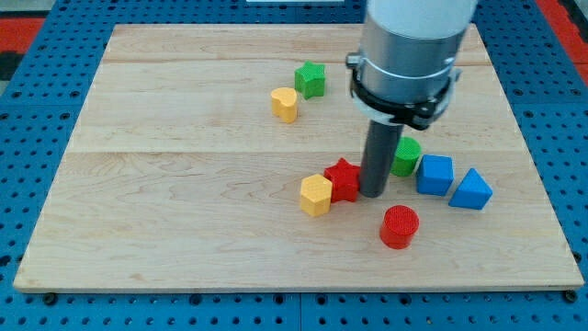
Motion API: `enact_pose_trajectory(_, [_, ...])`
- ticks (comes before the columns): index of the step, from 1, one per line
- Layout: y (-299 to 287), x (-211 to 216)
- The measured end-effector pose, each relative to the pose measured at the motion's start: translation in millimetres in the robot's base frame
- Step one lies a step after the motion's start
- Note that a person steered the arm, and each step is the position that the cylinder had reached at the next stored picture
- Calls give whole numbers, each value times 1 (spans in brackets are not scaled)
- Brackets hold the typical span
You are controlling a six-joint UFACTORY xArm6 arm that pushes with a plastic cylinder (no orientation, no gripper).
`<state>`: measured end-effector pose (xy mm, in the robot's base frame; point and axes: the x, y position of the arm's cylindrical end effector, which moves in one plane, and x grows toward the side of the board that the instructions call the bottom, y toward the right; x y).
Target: Move the red star to center
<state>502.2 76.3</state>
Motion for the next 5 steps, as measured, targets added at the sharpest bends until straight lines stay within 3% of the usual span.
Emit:
enact_pose_trajectory(3, [-116, -6])
enact_pose_trajectory(5, [-199, -56])
